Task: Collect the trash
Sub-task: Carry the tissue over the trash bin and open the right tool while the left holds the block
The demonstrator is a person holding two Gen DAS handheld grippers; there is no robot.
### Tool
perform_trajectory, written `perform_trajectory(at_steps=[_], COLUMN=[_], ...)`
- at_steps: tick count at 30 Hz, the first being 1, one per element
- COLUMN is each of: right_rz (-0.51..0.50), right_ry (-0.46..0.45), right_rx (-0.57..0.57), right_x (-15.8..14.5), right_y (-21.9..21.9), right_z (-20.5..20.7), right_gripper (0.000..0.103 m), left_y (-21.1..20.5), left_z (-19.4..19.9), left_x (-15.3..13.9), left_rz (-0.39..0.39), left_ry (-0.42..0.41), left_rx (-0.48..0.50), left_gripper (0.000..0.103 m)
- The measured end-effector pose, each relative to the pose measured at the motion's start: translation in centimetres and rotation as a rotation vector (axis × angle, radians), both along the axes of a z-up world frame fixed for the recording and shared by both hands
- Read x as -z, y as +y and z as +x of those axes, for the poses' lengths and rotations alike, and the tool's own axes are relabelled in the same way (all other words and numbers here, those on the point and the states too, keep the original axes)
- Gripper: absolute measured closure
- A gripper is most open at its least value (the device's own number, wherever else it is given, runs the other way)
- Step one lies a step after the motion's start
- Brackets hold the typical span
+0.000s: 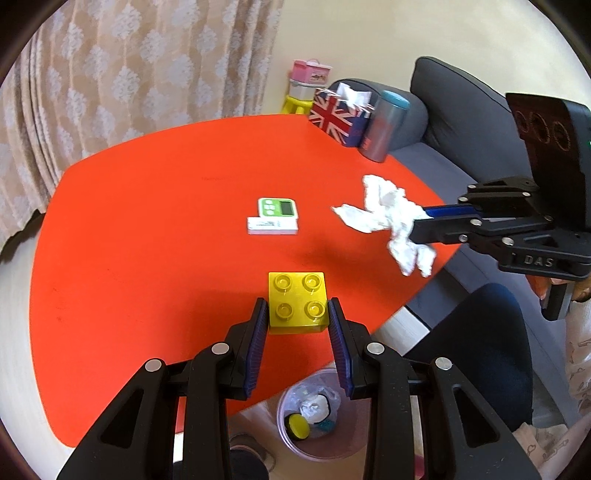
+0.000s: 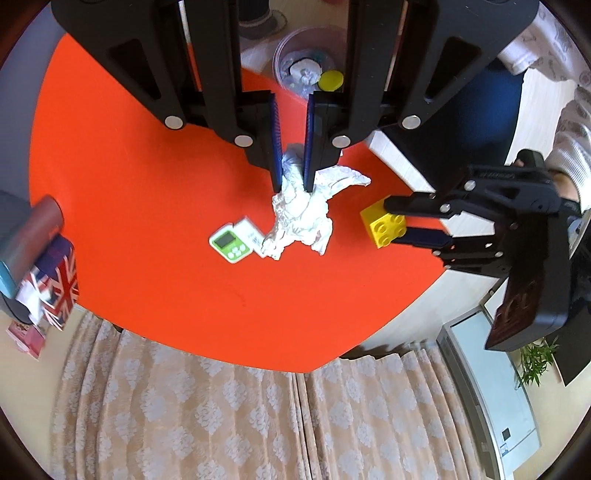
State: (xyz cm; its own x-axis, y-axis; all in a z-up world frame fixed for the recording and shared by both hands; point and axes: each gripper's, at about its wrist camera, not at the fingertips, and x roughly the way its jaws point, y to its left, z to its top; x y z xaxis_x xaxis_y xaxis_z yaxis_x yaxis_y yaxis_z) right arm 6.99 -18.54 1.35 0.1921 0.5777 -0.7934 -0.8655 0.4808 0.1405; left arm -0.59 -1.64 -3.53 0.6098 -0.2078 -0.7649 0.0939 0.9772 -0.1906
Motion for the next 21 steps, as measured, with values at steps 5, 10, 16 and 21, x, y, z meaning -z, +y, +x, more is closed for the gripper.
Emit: perform_trajectory(at_steps=[5,10,16,21], right_rz=[-0.007,-0.01,-0.049,-0.078], right_ry=[0.01,0.047,0.116,0.166], right_rx=[-0.004,-0.018,-0.032,-0.055], right_x=[0.4,1.5,4.9,7.4], right_y=[-2.2,-4.1,-5.1,-5.0], right_z=[-2.3,-4.7,-6.5,-7.6], right_gripper=[0.093,0.093,0.093,0.092], left_y=[-1.3,-2.3,-3.0,-3.3], left_z=[-1.4,-2.7,-4.3,-5.0], left_x=[0.3,0.7,1.7,2.6], left_rz=[0.001,-0.002,-0.017,-0.026], left_ry=[0.005,0.014,0.033,0.048], left_rx=[0.021,0.036,0.037,0.035], left_gripper=[0.071,0.071,0.071,0.071])
